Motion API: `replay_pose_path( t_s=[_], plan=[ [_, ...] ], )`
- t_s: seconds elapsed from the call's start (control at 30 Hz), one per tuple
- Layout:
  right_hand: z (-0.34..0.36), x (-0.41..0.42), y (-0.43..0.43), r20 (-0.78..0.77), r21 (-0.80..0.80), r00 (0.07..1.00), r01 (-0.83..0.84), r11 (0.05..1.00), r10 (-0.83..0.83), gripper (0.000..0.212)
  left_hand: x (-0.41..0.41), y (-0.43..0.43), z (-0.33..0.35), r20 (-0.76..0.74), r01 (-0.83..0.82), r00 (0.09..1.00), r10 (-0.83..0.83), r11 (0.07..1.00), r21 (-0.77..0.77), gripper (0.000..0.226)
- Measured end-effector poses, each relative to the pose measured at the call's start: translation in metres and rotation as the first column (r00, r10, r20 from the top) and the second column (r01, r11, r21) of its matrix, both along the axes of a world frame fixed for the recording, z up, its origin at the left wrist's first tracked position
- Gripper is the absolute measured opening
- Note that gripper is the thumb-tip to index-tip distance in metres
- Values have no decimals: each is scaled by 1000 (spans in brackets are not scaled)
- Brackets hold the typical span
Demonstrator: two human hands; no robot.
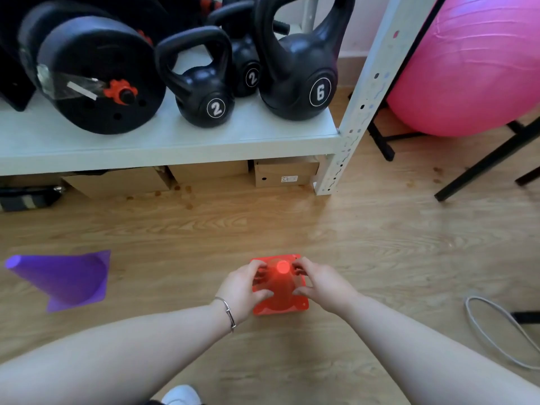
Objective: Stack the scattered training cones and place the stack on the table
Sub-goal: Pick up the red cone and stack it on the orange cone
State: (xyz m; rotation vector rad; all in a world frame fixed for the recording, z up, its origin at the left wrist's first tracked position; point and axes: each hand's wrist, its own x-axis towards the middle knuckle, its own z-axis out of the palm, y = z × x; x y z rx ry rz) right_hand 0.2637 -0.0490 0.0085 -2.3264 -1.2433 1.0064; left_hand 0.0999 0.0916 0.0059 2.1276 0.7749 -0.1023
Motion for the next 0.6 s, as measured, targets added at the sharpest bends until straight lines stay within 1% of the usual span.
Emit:
replay_pose_path(
  t_s=[0.33,0.47,0.6],
  plan=[
    [-16,-2,3,-16,-33,1000,22,999,-22,61,3,6,-14,-48,19,999,-20,1000,-17,55],
    [-18,-1,3,-40,-26,998,44,999,-45,61,4,6,-16,-52,17,998,-17,1000,-8,57],
    [-16,-2,4,-31,-39,999,34,999,-35,62,4,6,-15,-69,39,997,-39,999,0,58]
  ],
)
